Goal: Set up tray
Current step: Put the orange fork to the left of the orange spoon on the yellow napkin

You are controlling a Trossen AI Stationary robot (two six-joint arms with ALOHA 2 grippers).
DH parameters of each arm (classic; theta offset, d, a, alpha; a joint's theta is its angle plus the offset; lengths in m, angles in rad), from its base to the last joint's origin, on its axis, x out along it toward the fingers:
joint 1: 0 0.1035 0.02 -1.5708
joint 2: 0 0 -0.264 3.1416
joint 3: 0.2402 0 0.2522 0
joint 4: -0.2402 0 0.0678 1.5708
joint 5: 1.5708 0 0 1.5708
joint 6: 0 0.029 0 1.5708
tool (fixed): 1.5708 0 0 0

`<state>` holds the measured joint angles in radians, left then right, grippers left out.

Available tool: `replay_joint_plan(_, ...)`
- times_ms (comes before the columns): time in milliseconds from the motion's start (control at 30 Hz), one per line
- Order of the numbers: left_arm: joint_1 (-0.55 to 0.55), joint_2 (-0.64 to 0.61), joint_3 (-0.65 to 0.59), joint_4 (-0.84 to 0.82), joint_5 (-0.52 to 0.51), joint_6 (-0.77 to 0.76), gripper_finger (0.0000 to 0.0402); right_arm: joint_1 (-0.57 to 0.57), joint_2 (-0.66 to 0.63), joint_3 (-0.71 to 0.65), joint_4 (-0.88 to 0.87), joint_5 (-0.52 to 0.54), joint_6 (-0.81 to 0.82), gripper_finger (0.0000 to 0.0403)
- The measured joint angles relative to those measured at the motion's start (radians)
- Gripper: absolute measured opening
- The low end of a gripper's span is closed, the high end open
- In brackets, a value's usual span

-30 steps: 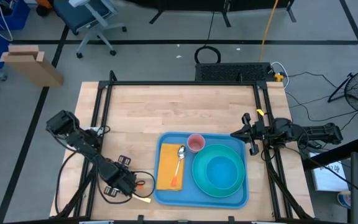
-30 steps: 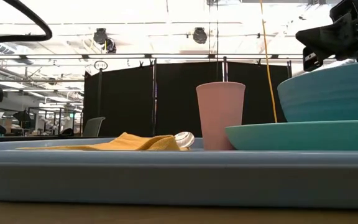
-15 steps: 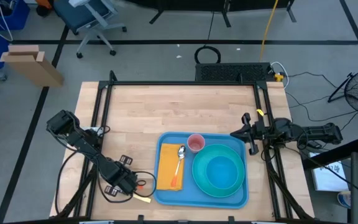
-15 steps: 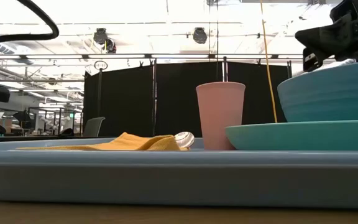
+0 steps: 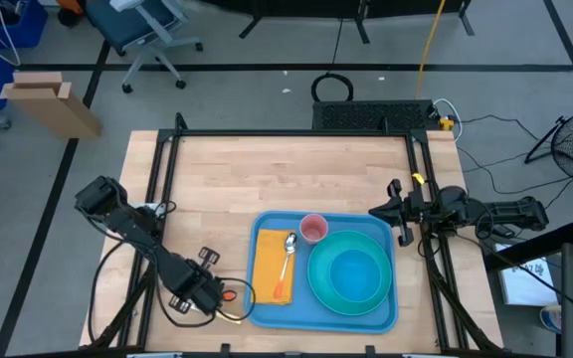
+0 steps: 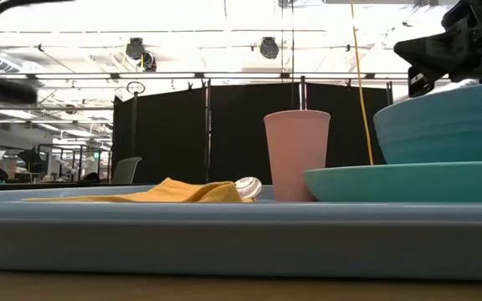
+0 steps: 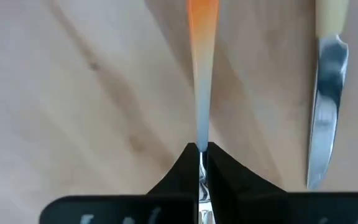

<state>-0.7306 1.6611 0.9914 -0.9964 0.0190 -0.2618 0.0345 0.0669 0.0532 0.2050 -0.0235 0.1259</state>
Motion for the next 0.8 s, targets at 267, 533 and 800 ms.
replay_joint_plan(267, 0.126, 0.0, 0.272, -0.187, -0.178, 0.409, 0.001, 0.0, 0.0, -0.001, 0.0, -0.002, 0.028, 0.0)
replay_joint_plan(533, 0.348, 0.106, 0.473, -0.124, -0.294, 0.948, 0.0017, 0.0, 0.0, -0.002, 0.0, -0.003, 0.03, 0.0)
replay_joint_plan(800, 0.36, 0.339, 0.621, -0.11, -0.415, 1.564, 0.0013, 0.0, 0.0, -0.002, -0.004, -0.003, 0.046, 0.0)
